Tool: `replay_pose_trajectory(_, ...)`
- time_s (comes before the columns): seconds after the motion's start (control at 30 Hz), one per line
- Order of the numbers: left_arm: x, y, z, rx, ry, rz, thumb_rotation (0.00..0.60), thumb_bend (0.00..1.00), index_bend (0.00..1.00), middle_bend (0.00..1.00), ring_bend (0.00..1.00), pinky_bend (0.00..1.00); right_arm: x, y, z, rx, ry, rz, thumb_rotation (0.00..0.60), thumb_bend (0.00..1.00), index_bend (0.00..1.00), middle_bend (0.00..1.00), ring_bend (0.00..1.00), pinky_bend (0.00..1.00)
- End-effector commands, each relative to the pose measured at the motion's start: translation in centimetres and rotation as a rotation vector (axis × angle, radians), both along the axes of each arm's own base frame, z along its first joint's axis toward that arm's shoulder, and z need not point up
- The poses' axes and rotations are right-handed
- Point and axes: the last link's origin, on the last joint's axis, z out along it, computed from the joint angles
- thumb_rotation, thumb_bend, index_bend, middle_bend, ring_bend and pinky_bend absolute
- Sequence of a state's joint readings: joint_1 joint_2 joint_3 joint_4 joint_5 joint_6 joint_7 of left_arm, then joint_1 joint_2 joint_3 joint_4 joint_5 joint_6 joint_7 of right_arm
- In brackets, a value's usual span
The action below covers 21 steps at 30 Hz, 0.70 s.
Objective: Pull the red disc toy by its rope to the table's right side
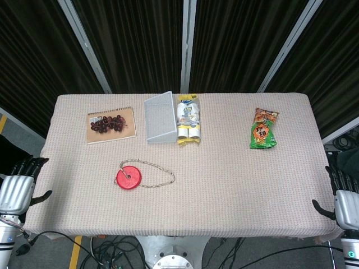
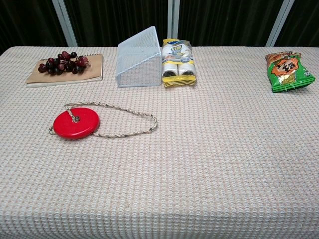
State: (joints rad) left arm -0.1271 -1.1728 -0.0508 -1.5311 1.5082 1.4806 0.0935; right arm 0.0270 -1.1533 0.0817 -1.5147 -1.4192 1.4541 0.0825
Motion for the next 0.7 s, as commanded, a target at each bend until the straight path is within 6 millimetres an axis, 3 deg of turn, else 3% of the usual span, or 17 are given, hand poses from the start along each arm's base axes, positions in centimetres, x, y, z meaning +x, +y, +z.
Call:
replay_pose_trajectory(0.03, 0.0, 0.0, 0.0, -0.001, 0.001, 0.0, 0.6, 0.13, 0.16, 0.16, 0.08, 0.17, 0.1, 0.0, -0.1, 0.004, 0.003, 0.003, 0.6, 0.14, 0.0, 0.01, 0.0, 0.0)
replay_pose_trajectory(0.47, -0.1, -0.1, 0.0, -0.008, -0.008, 0.002, 0.6, 0.13, 0.16, 0.16, 0.08, 0.17, 0.8, -0.7, -0.6, 0.04, 0.013, 0.019, 0.6, 0.14, 0.0, 0.01, 0.0, 0.0)
replay_pose_trajectory(0.7, -0.3, -0.6, 0.1, -0.003, -0.013, 0.002, 0.6, 0.13, 0.16, 0.16, 0.08, 0.17, 3.7, -3.2, -1.2, 0.177, 0.043, 0.132, 0.6, 0.14, 0.0, 0.01, 0.0, 0.0)
